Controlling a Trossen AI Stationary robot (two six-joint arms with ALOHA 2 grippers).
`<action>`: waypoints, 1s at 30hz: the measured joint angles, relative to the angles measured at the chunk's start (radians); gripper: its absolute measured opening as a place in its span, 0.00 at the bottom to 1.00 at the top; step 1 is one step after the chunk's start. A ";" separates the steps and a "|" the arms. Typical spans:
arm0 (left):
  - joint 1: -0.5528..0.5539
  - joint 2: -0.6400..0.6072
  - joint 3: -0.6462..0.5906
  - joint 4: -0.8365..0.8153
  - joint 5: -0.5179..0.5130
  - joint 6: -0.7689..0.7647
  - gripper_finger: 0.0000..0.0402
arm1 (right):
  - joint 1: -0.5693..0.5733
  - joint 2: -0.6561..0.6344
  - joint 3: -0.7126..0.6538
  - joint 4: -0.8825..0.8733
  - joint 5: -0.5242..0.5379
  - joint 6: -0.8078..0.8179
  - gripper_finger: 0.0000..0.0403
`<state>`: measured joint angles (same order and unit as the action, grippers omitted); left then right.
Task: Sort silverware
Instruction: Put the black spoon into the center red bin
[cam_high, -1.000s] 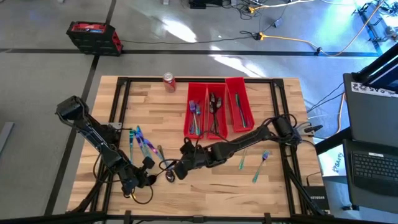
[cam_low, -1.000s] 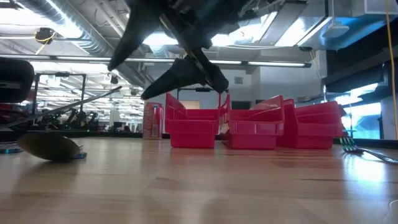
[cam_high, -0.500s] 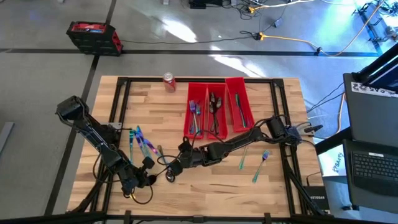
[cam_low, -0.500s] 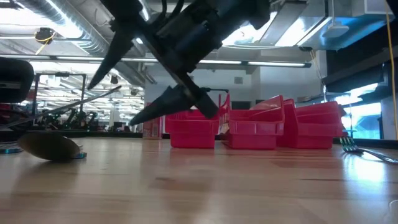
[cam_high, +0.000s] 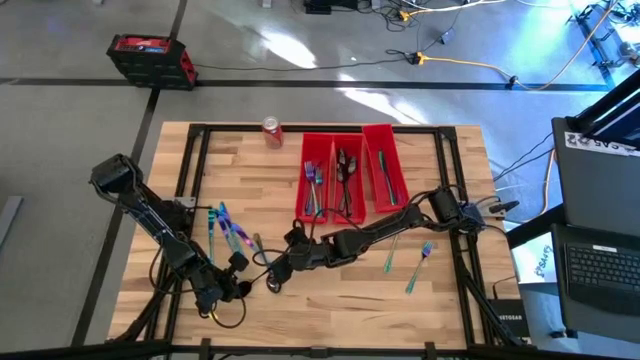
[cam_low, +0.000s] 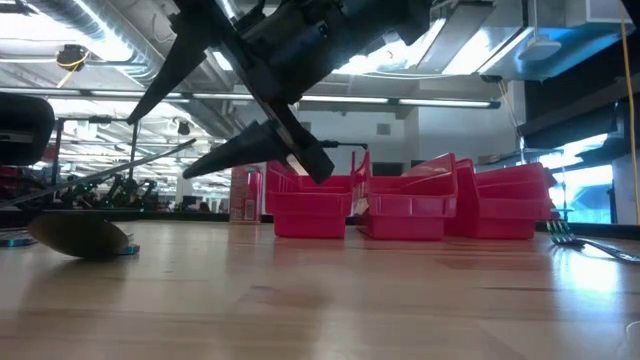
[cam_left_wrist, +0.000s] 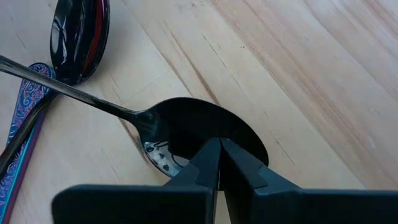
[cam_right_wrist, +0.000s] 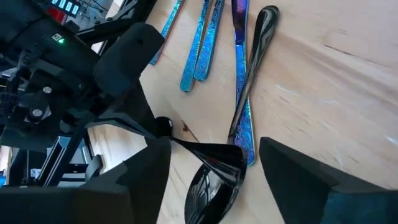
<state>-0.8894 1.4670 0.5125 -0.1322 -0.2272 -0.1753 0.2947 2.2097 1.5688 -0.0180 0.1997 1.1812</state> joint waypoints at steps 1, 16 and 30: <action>0.000 0.000 0.000 0.000 0.000 0.000 0.00 | 0.000 0.000 0.000 0.002 0.000 0.000 0.54; 0.000 0.000 0.000 0.000 -0.001 -0.008 0.00 | 0.002 0.000 0.000 -0.001 -0.009 0.019 0.36; 0.000 0.000 0.000 0.000 -0.012 -0.013 0.00 | 0.002 0.068 0.002 0.082 -0.060 0.071 0.36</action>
<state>-0.8894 1.4673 0.5121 -0.1326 -0.2389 -0.1879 0.2966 2.2776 1.5703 0.0638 0.1395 1.2521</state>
